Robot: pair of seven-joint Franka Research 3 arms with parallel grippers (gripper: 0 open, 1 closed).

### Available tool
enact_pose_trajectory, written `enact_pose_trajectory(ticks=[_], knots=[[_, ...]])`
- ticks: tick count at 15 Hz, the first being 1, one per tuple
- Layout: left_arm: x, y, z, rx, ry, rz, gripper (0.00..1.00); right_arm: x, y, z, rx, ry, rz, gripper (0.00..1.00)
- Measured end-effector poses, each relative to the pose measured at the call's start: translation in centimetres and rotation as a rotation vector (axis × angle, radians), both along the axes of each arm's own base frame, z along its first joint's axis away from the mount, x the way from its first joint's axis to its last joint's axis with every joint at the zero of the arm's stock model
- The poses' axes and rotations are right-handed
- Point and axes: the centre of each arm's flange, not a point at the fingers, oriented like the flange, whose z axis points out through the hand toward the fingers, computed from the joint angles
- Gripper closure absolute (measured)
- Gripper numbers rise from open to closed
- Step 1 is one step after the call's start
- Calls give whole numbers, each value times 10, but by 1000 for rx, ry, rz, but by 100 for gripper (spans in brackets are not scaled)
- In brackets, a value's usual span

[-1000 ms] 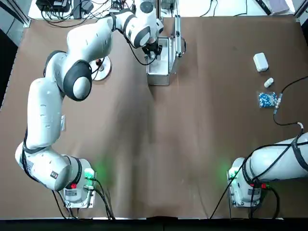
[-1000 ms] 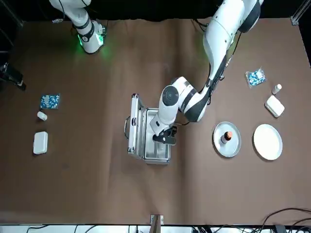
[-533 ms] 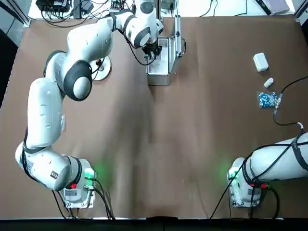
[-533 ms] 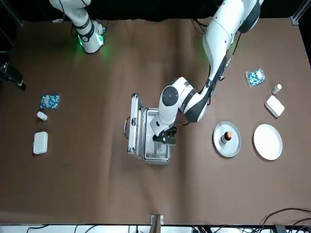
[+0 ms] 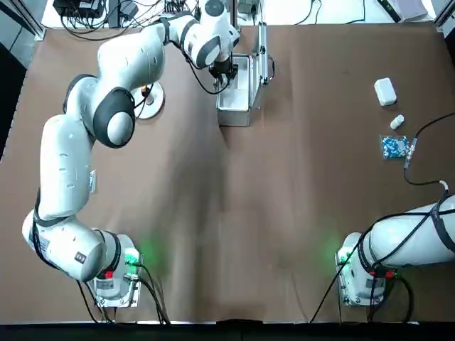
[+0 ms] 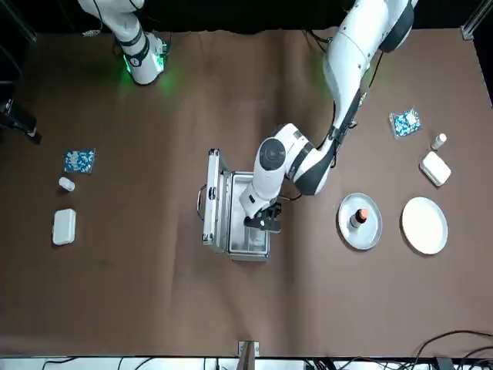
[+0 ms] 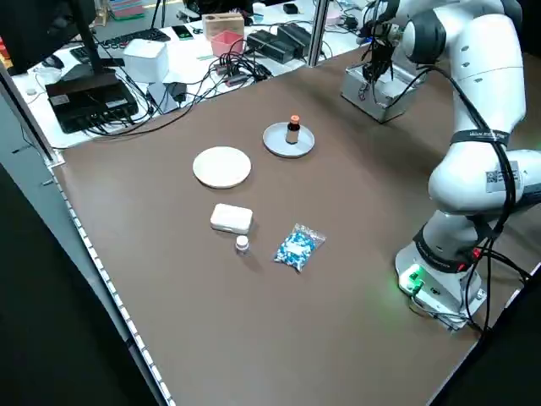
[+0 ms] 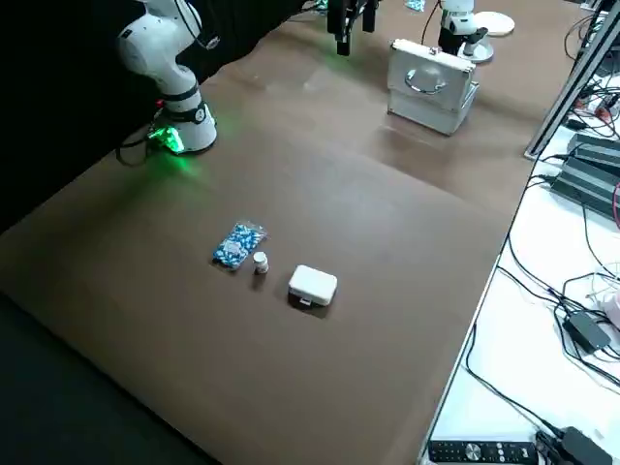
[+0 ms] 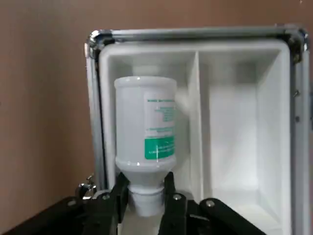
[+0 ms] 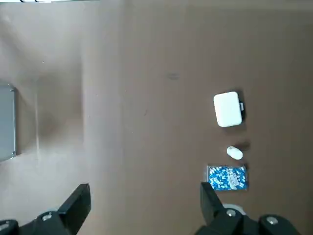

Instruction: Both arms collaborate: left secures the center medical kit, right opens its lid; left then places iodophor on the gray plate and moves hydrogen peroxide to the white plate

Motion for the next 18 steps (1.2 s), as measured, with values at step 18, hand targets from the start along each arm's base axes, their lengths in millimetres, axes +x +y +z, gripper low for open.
enact_pose_trajectory(ticks=[18], knots=[[79,208,102,-337,478,436,67,0,0,0,0,1,1,1]])
